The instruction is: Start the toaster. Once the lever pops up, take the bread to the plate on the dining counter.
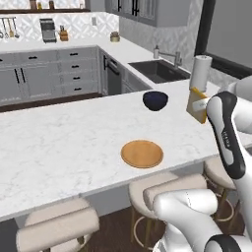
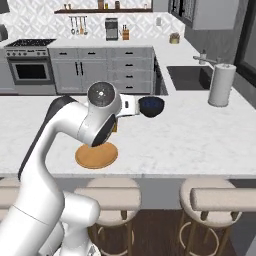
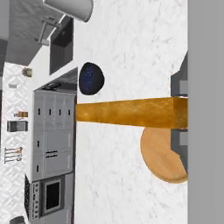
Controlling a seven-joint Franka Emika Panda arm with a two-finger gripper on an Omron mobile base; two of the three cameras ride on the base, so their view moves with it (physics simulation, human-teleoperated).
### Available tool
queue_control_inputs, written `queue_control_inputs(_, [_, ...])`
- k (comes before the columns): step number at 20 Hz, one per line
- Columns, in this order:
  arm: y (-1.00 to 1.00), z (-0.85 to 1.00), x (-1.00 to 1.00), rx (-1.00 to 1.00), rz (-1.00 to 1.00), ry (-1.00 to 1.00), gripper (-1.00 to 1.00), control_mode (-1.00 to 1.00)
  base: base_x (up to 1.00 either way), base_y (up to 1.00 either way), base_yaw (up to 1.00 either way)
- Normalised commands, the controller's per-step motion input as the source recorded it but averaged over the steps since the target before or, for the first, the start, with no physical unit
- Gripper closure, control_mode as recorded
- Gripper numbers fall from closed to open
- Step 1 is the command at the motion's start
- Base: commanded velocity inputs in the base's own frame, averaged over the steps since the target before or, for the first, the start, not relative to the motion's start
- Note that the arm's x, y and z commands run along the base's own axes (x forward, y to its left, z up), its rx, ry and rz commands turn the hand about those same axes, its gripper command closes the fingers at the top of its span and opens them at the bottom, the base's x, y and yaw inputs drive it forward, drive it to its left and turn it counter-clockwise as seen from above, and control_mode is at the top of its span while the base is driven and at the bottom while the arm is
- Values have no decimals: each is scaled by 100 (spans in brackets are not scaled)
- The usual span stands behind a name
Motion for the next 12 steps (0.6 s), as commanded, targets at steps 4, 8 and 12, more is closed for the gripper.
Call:
queue_control_inputs(4, [0,0,0,0,0,0,100,100,51,-48,45])
queue_control_inputs(8, [0,0,0,0,0,0,100,100,44,-17,53])
queue_control_inputs(12, [0,0,0,0,0,0,100,100,40,2,28])
